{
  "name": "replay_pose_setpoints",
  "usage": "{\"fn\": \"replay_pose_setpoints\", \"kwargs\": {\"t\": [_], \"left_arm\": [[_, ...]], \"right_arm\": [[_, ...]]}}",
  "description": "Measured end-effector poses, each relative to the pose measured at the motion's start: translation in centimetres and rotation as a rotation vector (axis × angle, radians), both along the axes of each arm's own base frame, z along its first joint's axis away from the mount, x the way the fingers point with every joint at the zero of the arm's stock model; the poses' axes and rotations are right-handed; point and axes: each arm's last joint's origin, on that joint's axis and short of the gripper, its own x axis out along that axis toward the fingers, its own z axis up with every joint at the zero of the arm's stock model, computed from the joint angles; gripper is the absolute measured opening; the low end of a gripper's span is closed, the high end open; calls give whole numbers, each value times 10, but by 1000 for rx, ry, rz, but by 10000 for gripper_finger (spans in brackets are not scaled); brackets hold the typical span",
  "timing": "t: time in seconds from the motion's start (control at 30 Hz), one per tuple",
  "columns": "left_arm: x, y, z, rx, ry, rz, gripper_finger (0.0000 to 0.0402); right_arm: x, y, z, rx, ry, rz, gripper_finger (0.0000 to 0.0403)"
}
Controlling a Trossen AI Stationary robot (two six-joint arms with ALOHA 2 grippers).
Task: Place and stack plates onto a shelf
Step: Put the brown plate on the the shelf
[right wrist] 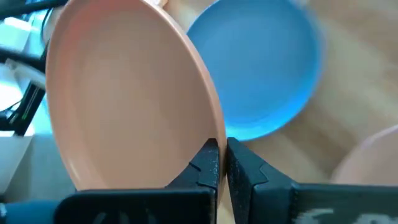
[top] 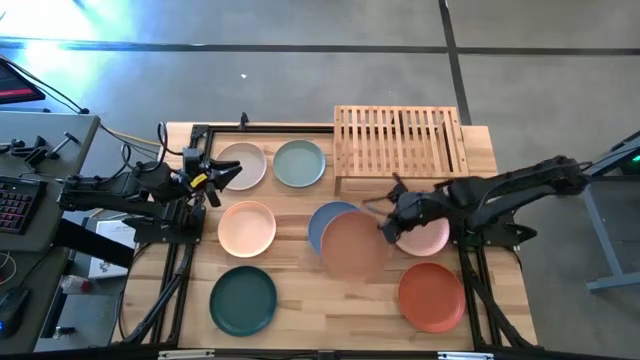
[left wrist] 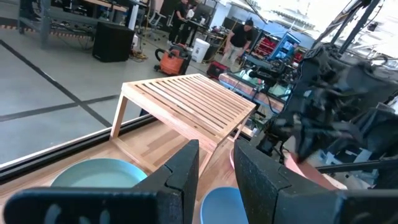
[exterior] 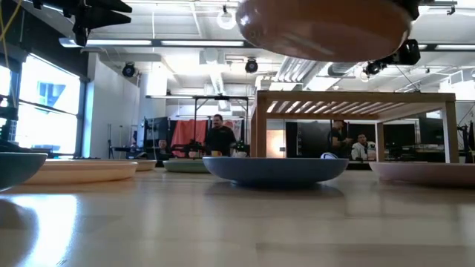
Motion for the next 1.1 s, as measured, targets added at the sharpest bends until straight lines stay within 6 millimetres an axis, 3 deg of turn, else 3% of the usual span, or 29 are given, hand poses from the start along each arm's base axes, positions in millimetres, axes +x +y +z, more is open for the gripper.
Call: {"fn": "replay_pose_setpoints", "kwargs": {"t": [0.37,0.6,0.83,0.97,1.1], "left_arm": [[-1,2,0,-14,-13,86,90],[-1,2,0,34,13,93,90],[-1,3,0,70,33,102,90],[-2,3,0,76,36,111,90],[-2,3,0,77,37,112,90]], "right_arm": [[-44,-52,29,-97,-96,-190,0],[-63,-85,45,-173,-183,-377,0],[-68,-121,92,-398,-240,-541,0],[-64,-142,125,-534,-234,-548,0],[-58,-166,144,-595,-166,-538,0]]}}
